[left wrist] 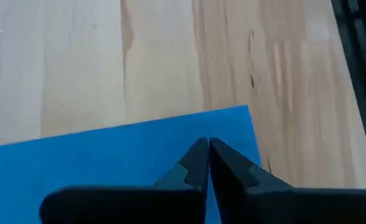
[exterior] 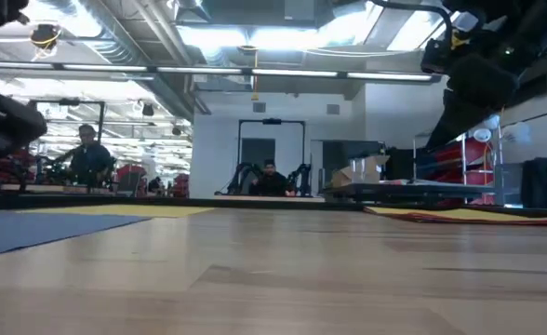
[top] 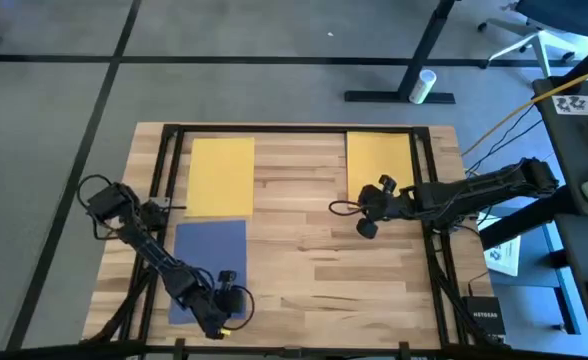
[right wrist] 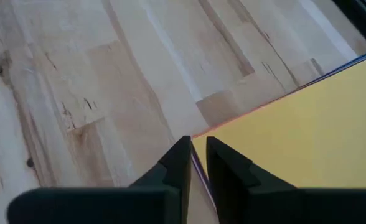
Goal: Organize paper
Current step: Move the violet paper to the bottom left of the table
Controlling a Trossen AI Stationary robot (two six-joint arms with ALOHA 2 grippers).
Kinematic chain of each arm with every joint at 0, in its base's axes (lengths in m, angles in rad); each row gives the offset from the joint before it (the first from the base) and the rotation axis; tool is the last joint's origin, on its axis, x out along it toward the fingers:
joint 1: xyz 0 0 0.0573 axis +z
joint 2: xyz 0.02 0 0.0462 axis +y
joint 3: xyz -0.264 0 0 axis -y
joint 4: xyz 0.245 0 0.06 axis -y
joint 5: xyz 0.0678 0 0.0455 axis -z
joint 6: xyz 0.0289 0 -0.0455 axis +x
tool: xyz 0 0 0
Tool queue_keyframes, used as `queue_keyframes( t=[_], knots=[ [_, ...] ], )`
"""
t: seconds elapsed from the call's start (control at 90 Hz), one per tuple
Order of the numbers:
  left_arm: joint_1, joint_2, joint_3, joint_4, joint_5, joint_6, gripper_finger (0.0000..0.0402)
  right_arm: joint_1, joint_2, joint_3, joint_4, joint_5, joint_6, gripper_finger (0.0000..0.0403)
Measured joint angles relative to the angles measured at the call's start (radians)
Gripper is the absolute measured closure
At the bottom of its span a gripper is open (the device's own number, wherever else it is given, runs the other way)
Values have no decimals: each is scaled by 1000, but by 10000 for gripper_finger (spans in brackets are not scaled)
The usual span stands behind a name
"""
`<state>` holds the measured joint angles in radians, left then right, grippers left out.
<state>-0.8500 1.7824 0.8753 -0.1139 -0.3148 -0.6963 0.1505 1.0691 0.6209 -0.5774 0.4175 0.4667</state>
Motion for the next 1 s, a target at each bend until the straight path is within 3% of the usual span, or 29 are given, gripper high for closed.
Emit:
queue_keyframes(
  t=[0.344, 1.0],
  knots=[
    [-40, -1, 2, -19, 31, -8, 402, 0, 0, 0, 0, 0, 0, 368],
    [-16, -26, 5, -49, 48, 23, 402, 0, 0, 0, 3, 0, 0, 368]
  ],
)
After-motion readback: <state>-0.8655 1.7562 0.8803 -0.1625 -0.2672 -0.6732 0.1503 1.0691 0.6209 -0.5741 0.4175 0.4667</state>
